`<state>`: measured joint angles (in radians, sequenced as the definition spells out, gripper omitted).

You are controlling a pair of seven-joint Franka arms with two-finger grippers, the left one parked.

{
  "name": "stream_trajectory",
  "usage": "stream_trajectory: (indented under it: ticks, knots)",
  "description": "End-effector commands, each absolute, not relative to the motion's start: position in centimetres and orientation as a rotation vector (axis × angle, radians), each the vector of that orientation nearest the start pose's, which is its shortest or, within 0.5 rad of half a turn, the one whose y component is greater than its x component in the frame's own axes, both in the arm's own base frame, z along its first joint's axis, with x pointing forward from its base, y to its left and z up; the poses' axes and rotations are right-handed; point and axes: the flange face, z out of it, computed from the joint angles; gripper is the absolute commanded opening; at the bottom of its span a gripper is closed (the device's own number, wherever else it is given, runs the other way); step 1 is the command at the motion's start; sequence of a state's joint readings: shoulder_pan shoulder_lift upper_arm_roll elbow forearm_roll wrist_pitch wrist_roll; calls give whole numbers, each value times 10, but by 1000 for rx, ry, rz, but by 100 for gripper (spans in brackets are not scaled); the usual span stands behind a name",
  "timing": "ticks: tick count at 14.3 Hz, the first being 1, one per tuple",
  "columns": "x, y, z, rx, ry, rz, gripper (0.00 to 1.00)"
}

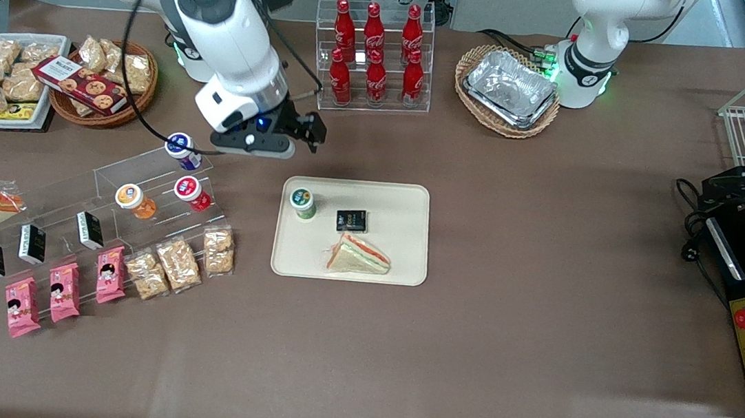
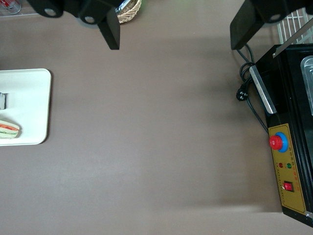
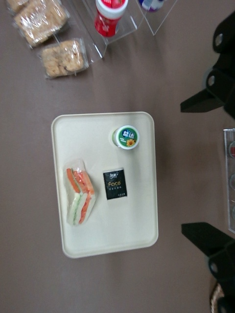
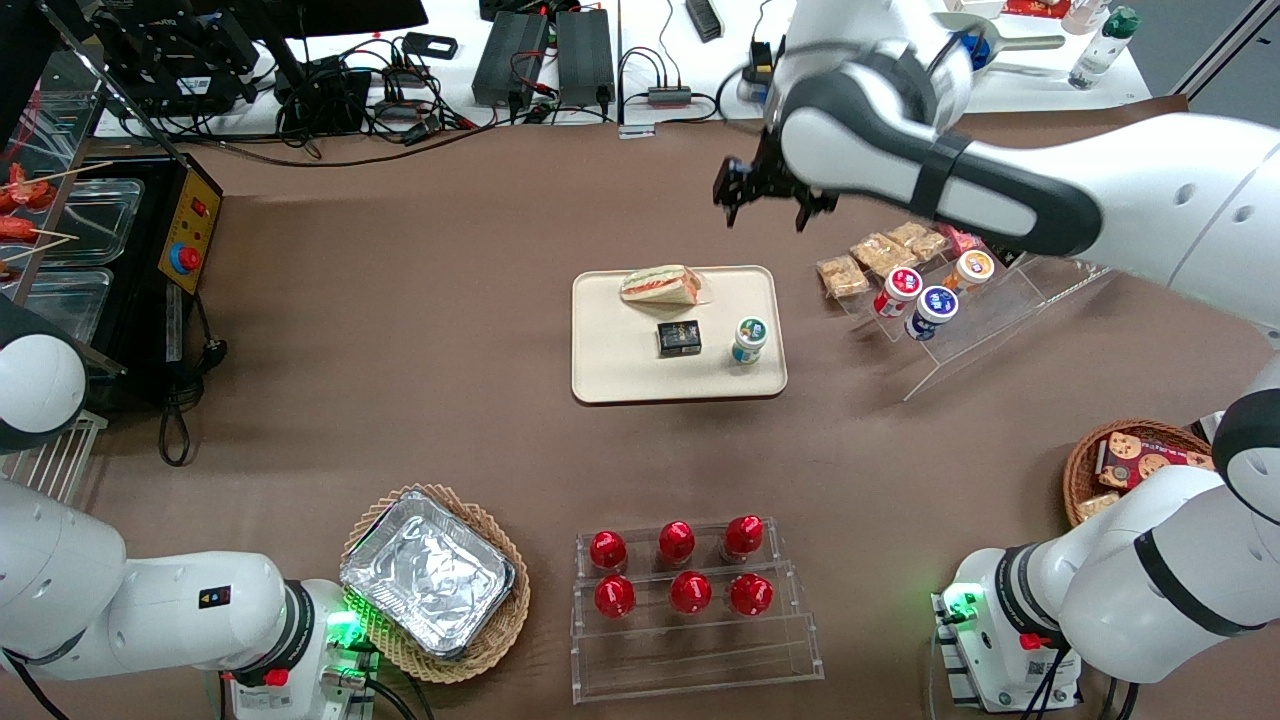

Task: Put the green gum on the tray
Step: 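Raise the open right gripper away from the tray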

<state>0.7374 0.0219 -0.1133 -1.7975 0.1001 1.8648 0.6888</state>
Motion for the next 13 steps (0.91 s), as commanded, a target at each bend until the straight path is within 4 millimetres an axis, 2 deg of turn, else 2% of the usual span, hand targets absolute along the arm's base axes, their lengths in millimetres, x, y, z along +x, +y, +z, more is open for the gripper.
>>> stream_trajectory:
  ticks: [1,3,4,6,8,10,11,13]
  knots:
    - [482,323,592,-3035,42,57,100]
    - [495,288,607,-3048,-92,76,100]
    - [504,259,616,-3056,-155,56,100]
    - [524,187,632,-3050,-284,0,100]
    - [544,112,632,-3040,-373,-20,100]
    - [555,52,630,-3039,-293,-24,100]
    - [556,33,631,-3042,-242,-29,100]
    - [555,13,628,-3047,-189,-3,100]
